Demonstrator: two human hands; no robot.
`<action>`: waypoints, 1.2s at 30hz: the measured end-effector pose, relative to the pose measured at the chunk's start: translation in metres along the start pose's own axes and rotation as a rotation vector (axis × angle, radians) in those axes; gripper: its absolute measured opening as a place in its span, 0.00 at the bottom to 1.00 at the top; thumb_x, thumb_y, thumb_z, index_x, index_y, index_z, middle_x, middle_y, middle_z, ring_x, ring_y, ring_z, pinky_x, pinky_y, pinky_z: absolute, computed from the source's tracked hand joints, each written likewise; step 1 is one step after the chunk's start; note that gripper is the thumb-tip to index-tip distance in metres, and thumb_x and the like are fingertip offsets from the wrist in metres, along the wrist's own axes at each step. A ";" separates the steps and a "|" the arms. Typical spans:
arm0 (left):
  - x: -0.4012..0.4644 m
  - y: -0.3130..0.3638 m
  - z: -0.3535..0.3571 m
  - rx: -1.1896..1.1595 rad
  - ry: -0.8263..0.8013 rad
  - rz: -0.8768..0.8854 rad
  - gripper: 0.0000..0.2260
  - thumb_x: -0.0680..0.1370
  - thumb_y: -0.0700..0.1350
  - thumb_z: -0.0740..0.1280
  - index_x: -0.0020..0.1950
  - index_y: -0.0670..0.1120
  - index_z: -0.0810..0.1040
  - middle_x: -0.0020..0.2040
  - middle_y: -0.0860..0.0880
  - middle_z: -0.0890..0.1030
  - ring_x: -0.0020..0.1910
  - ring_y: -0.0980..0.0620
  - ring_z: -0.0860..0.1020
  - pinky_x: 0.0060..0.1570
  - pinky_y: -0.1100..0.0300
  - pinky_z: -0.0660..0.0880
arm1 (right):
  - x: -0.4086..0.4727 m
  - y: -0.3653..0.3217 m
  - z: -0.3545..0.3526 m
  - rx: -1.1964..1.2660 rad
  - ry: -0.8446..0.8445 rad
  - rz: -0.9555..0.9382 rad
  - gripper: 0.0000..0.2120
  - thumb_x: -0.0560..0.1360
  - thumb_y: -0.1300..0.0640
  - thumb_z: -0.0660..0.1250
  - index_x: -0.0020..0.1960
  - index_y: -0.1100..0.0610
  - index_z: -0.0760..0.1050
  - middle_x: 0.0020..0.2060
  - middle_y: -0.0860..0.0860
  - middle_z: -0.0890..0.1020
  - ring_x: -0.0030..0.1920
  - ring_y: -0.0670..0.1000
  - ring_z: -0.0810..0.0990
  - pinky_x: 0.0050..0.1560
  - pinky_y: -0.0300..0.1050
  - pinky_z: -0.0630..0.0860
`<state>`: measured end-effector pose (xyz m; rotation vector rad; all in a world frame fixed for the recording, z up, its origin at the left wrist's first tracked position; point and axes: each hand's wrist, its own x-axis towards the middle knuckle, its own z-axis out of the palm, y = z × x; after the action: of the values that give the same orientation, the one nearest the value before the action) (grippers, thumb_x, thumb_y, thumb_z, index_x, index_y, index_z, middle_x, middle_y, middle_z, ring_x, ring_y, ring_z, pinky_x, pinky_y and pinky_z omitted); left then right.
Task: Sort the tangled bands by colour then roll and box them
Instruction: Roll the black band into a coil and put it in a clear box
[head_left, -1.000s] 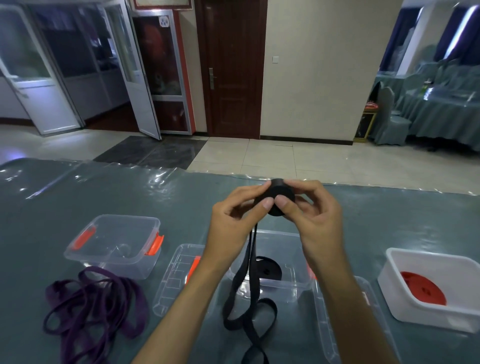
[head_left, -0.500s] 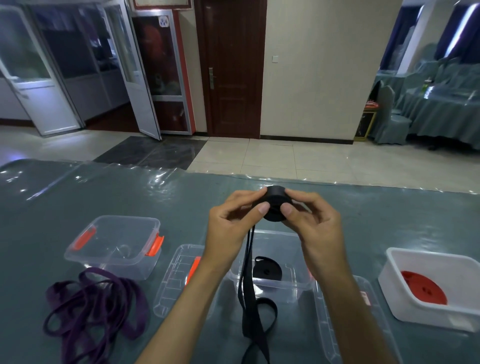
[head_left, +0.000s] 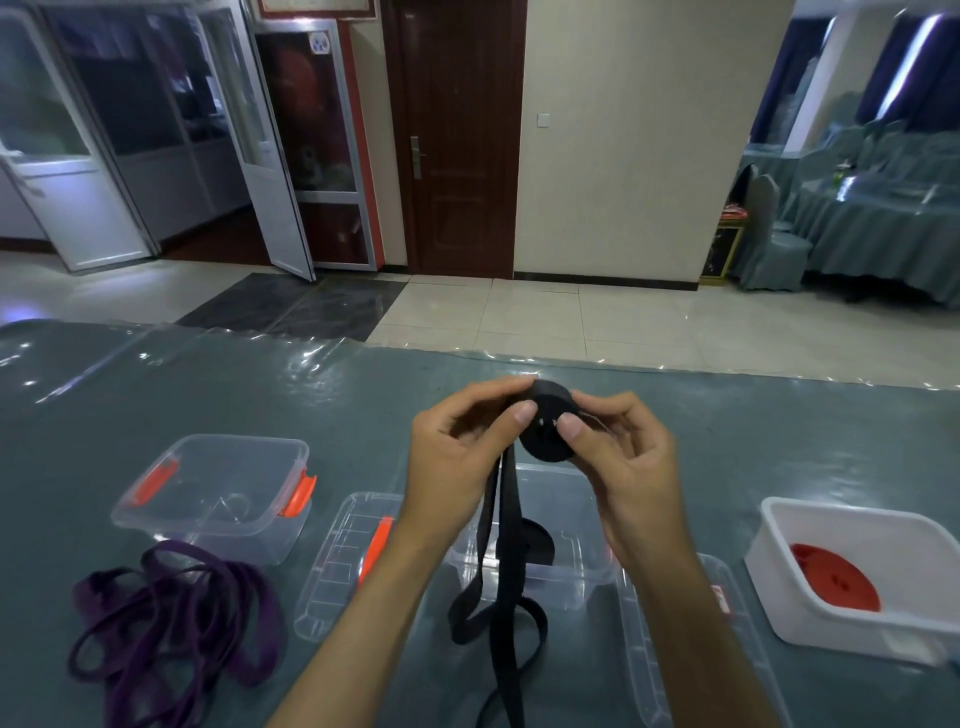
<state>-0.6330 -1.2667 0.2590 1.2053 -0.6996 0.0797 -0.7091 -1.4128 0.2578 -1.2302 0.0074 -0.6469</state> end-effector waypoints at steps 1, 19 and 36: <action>-0.001 0.000 0.002 -0.012 0.027 0.000 0.09 0.78 0.37 0.75 0.59 0.41 0.87 0.58 0.46 0.88 0.61 0.47 0.85 0.61 0.59 0.81 | 0.001 -0.002 -0.001 -0.015 0.003 -0.001 0.21 0.66 0.44 0.84 0.52 0.54 0.84 0.53 0.59 0.88 0.56 0.61 0.88 0.58 0.56 0.85; -0.005 -0.006 0.009 -0.053 0.068 -0.049 0.11 0.78 0.47 0.76 0.60 0.50 0.88 0.60 0.49 0.86 0.63 0.48 0.84 0.61 0.61 0.79 | 0.008 -0.006 0.003 -0.075 -0.039 -0.106 0.13 0.73 0.53 0.78 0.55 0.53 0.81 0.53 0.55 0.86 0.54 0.60 0.88 0.55 0.54 0.86; -0.007 -0.011 -0.006 0.013 0.091 -0.058 0.10 0.75 0.40 0.78 0.56 0.46 0.89 0.54 0.48 0.89 0.57 0.49 0.87 0.57 0.62 0.81 | 0.015 0.007 -0.013 -0.267 -0.165 0.051 0.18 0.68 0.51 0.82 0.50 0.52 0.77 0.54 0.56 0.87 0.56 0.57 0.88 0.58 0.57 0.85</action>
<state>-0.6315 -1.2640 0.2451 1.2261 -0.5848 0.0906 -0.6983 -1.4298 0.2522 -1.5335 -0.0132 -0.5091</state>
